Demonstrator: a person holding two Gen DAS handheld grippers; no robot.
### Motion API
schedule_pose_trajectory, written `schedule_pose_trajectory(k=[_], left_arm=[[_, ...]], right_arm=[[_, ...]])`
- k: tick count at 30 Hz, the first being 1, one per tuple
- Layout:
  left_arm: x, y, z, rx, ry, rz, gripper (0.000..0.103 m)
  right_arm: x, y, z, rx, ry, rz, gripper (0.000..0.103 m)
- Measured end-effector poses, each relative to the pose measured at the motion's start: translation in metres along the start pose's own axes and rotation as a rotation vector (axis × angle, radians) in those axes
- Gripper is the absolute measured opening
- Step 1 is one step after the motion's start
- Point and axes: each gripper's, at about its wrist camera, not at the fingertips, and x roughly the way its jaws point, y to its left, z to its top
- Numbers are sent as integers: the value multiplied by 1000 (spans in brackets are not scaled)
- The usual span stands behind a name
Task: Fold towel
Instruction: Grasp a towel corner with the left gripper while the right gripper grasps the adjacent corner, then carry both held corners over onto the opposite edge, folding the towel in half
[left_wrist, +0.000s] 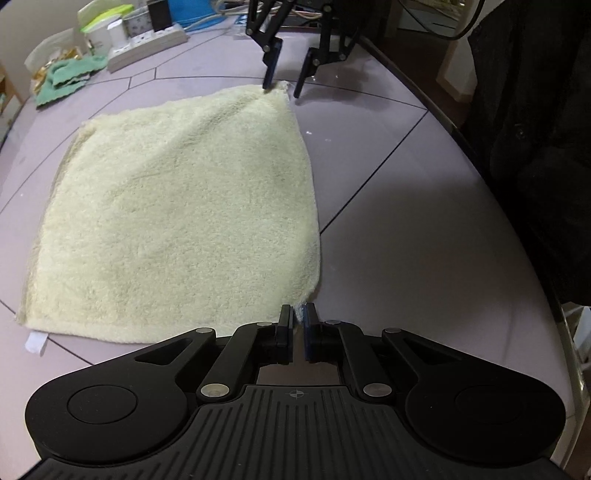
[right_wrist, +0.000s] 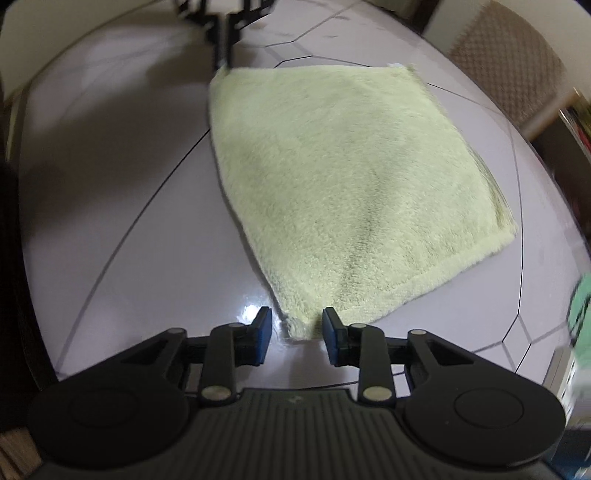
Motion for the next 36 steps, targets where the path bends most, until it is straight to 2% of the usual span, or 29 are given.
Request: schedule_pose_trajectory(k=[6,9,12,19,26,36], left_arm=[[-1,-4,1,-14,11,1,5],[-2,-3,1,-26,10,2,5],[-5,-3,2,-34,7,8,5],[-19,8,5,-76,-16,25,5],[-38,29,2,-167,-43,59,5],[-57,75,-13,-352,-85,137,5]], right_arm=[[1,1,-4,-39,-5,5,12],[-2,0,-4,-29,-16,11,9],[-11,-5,-4,10,-39,24,8],[-42,-46,-7,256,-142,92,8],[-55,-86,-3,347,-205,97,8],[-40,-147,3,397,-209,121,8]])
